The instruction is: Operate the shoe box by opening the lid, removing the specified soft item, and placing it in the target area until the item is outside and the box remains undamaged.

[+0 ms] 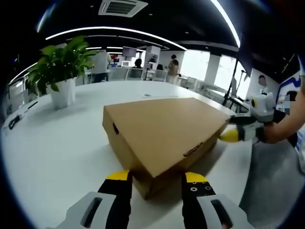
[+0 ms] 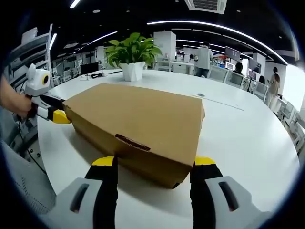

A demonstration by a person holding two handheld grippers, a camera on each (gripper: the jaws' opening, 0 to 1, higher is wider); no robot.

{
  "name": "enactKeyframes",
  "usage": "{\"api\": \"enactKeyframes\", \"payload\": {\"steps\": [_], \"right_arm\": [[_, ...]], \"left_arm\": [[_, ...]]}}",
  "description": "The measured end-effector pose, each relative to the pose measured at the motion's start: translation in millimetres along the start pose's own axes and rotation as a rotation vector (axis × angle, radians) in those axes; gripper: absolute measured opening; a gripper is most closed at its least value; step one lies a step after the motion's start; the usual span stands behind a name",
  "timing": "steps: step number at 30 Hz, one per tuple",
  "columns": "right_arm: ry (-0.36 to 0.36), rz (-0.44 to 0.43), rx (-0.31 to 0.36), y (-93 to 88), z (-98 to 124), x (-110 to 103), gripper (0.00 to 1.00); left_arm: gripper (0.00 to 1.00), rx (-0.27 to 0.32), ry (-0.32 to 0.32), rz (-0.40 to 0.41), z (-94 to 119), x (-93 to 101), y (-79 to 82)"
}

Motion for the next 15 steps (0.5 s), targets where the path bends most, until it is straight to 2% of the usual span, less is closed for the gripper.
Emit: {"api": "enactKeyframes", "payload": {"steps": [4, 15], "right_arm": [[-0.002, 0.000, 0.001, 1.4, -4.5, -3.6, 0.56], [-0.005, 0.008, 0.003, 2.3, -8.0, -5.9, 0.56]], "left_arm": [[0.41, 0.006, -0.001, 0.000, 4.0, -8.0, 0.5], [0.41, 0.021, 0.002, -0.002, 4.4, -8.1, 3.6]]}}
Point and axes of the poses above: the point that each gripper's makers call its tool centre point, and the gripper's own axes: z roughly backward along the fingers, x roughly to its right, y roughly out of its top, the point moved 3 cm from there along z, roughly backward along the fingers, and after that the axes turned 11 degrees about z, right-handed, at the moved point
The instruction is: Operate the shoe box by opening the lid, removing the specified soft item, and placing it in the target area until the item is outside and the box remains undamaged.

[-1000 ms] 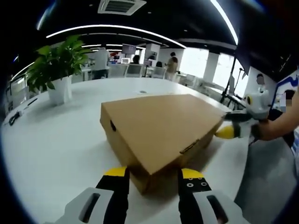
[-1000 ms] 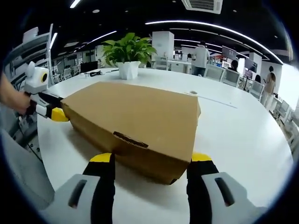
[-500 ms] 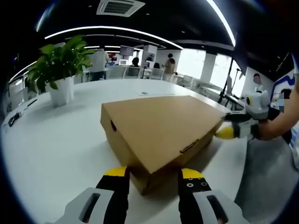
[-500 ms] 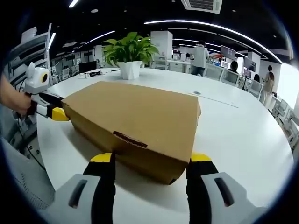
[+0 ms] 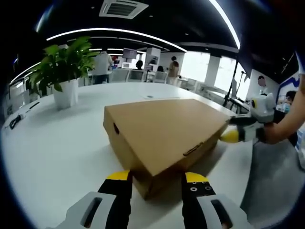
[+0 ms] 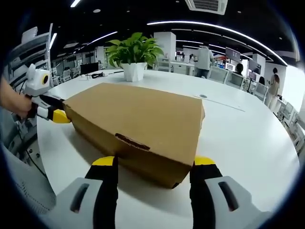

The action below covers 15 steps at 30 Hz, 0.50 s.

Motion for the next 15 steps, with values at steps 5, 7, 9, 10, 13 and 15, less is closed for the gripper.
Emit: {"api": "enactKeyframes", "payload": {"steps": [5, 7, 9, 10, 13, 15], "right_arm": [[-0.006, 0.012, 0.002, -0.2, 0.4, -0.1, 0.56], [-0.007, 0.009, 0.003, 0.5, 0.7, -0.2, 0.57], [-0.014, 0.023, 0.002, -0.1, 0.8, 0.9, 0.56], [-0.016, 0.027, 0.002, -0.6, 0.9, 1.2, 0.56], [-0.015, 0.066, -0.005, -5.0, -1.8, 1.1, 0.56], [-0.019, 0.069, -0.016, -6.3, -2.8, 3.3, 0.55]], "left_arm": [[0.42, 0.002, 0.009, -0.014, -0.4, -2.0, 0.0], [0.42, 0.000, 0.018, -0.024, -0.7, -2.4, -0.5], [0.42, 0.001, 0.025, -0.029, -1.4, -2.0, -1.3], [0.42, 0.002, 0.027, -0.029, -0.2, -4.2, -2.0], [0.42, 0.005, 0.027, -0.028, 0.5, -5.4, -1.7], [0.42, 0.003, 0.028, -0.027, 0.3, -5.9, -1.6]]}}
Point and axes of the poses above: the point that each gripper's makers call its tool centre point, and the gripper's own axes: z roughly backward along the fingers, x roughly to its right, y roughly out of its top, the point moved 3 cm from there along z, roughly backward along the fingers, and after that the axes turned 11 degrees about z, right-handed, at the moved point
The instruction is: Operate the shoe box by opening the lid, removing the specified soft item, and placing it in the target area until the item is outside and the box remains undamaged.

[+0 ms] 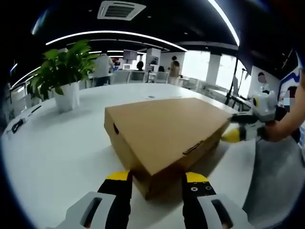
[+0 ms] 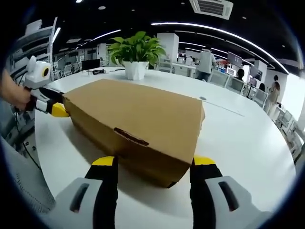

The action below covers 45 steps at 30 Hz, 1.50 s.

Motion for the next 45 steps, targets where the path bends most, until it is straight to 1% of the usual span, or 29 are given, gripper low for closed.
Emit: {"api": "enactKeyframes", "payload": {"steps": [5, 11, 15, 26, 32, 35, 42, 45], "right_arm": [[-0.009, 0.009, -0.007, 3.0, -1, 2, 0.52], [-0.016, 0.002, 0.017, 6.2, 5, 1, 0.53], [-0.020, 0.006, 0.020, 5.1, 4, 2, 0.53], [-0.022, 0.022, 0.045, 9.6, 9, 2, 0.52], [-0.020, 0.026, 0.061, 15.0, 16, 1, 0.51], [-0.020, 0.027, 0.068, 19.2, 20, 1, 0.51], [-0.021, 0.033, 0.085, 27.1, 27, 2, 0.51], [-0.024, 0.039, 0.093, 29.7, 29, 3, 0.50]], "left_arm": [[0.42, 0.000, 0.000, 0.002, 0, -1.9, -0.6], [0.42, 0.004, 0.001, 0.002, -1, -1.8, -0.5], [0.42, 0.004, 0.001, 0.002, -1, -1.8, -0.4], [0.42, 0.018, -0.001, 0.010, 0, -1.3, 1.0], [0.42, 0.030, -0.003, 0.018, 3, -1.3, 2.9], [0.41, 0.039, -0.002, 0.021, 4, 2.4, 5.3], [0.40, 0.058, -0.001, 0.027, 9, 4.1, 7.9], [0.39, 0.067, -0.002, 0.047, 12, 4.0, 8.5]]}}
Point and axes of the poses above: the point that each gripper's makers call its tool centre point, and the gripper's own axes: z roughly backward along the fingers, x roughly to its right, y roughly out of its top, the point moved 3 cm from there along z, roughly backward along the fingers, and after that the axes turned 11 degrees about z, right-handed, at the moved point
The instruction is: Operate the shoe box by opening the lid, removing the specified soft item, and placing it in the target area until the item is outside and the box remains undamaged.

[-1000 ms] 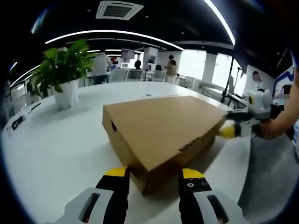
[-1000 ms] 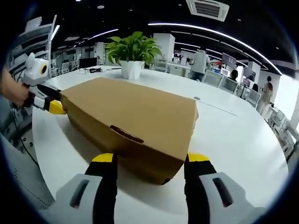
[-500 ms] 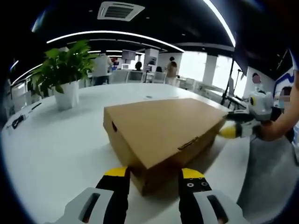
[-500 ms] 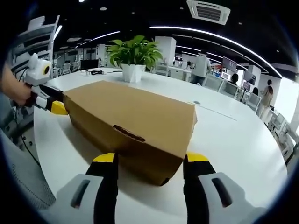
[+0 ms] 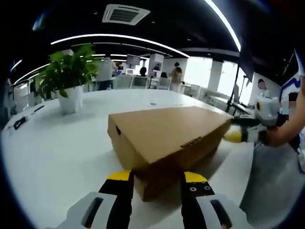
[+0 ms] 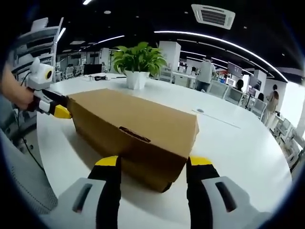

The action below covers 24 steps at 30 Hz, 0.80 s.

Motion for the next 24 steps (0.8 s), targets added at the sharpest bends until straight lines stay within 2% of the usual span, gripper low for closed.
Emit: {"api": "enactKeyframes", "payload": {"steps": [7, 13, 19, 24], "right_arm": [[-0.002, 0.012, 0.009, 2.6, 2, 3, 0.50], [-0.010, 0.021, 0.025, 9.8, 7, 6, 0.49], [-0.022, 0.028, 0.050, 21.5, 14, 9, 0.49], [-0.032, 0.034, 0.066, 24.3, 16, 11, 0.47]], "left_arm": [[0.44, -0.006, 0.006, 0.010, 4, 2.6, -0.3], [0.44, -0.004, 0.007, 0.001, 8, 8.7, 0.1], [0.44, 0.006, 0.004, -0.004, 9, 7.8, 3.9], [0.44, 0.018, 0.008, -0.010, 9, 7.8, 8.6]]}}
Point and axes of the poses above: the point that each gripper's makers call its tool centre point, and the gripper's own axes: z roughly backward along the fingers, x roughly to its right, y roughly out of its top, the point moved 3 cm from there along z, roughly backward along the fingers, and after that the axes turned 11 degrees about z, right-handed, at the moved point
